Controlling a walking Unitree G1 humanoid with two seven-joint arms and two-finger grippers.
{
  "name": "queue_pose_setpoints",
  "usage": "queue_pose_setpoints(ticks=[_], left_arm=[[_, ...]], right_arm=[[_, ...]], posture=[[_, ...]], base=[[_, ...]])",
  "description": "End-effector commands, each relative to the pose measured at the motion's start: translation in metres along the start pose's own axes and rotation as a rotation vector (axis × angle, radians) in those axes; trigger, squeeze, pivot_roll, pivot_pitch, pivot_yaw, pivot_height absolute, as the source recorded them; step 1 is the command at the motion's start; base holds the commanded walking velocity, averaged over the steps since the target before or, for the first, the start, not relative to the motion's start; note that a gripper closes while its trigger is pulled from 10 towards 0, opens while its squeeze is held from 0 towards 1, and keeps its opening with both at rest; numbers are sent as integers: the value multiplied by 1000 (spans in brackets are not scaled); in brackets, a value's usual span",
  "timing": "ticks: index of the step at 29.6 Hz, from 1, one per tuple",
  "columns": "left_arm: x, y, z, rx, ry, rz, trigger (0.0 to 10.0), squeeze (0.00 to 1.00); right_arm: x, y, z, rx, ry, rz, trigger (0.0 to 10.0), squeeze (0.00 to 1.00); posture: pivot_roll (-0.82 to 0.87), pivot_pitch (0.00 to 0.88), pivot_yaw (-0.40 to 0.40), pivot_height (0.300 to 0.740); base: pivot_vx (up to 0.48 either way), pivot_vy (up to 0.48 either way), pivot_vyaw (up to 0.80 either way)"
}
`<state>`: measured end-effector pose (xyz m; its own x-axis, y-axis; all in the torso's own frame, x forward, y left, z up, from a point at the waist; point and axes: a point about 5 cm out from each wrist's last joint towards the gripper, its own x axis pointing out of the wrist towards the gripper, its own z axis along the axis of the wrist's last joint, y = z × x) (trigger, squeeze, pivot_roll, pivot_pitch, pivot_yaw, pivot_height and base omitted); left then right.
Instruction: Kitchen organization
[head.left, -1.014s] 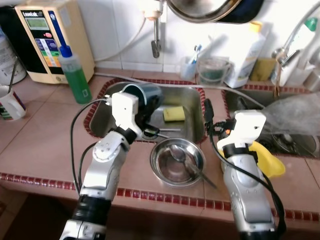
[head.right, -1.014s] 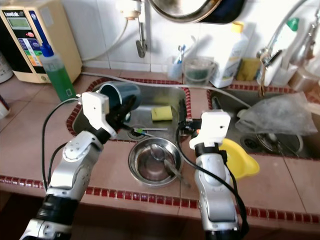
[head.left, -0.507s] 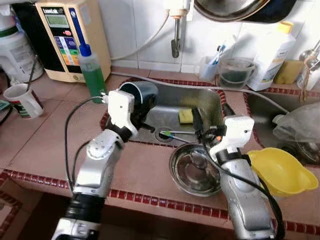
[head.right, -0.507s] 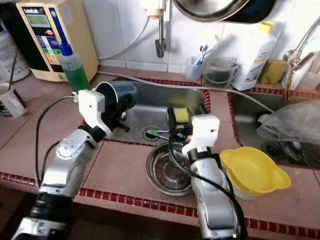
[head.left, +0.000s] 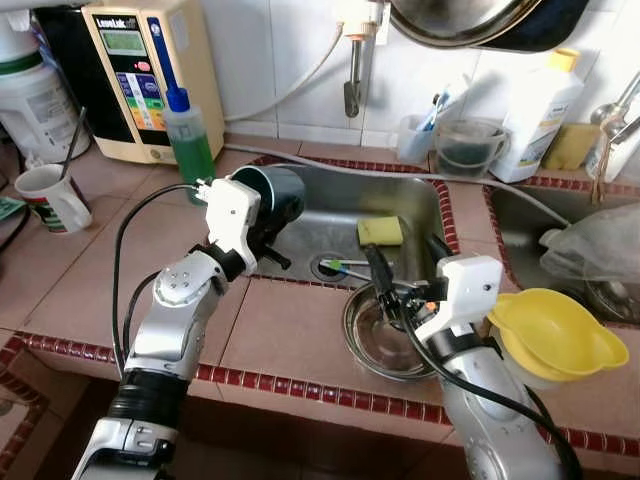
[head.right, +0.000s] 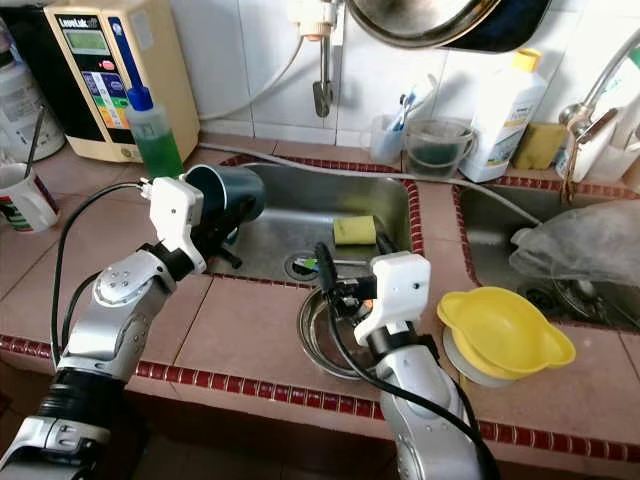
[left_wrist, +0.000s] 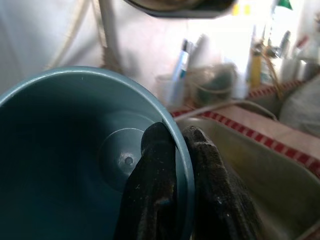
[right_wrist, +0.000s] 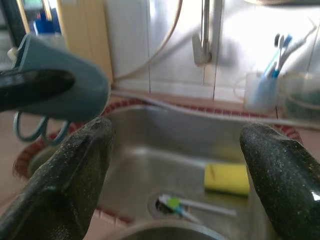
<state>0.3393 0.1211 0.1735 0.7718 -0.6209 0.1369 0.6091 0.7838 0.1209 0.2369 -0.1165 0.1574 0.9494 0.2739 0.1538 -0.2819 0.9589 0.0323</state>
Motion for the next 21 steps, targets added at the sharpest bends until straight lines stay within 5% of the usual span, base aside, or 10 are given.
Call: queue_pose_setpoints(ticks=[1, 21], left_arm=[[4, -1, 4, 35, 0, -38, 10000, 0], [26, -3, -4, 68, 53, -159, 10000, 0]], right_arm=[[-4, 0, 4, -2, 4, 7, 10000, 0], [-50, 11, 24, 76, 102, 26, 10000, 0]], posture=[[-129, 121, 42, 740], [-224, 191, 83, 740]], base=[[0, 0, 0], [0, 0, 0]])
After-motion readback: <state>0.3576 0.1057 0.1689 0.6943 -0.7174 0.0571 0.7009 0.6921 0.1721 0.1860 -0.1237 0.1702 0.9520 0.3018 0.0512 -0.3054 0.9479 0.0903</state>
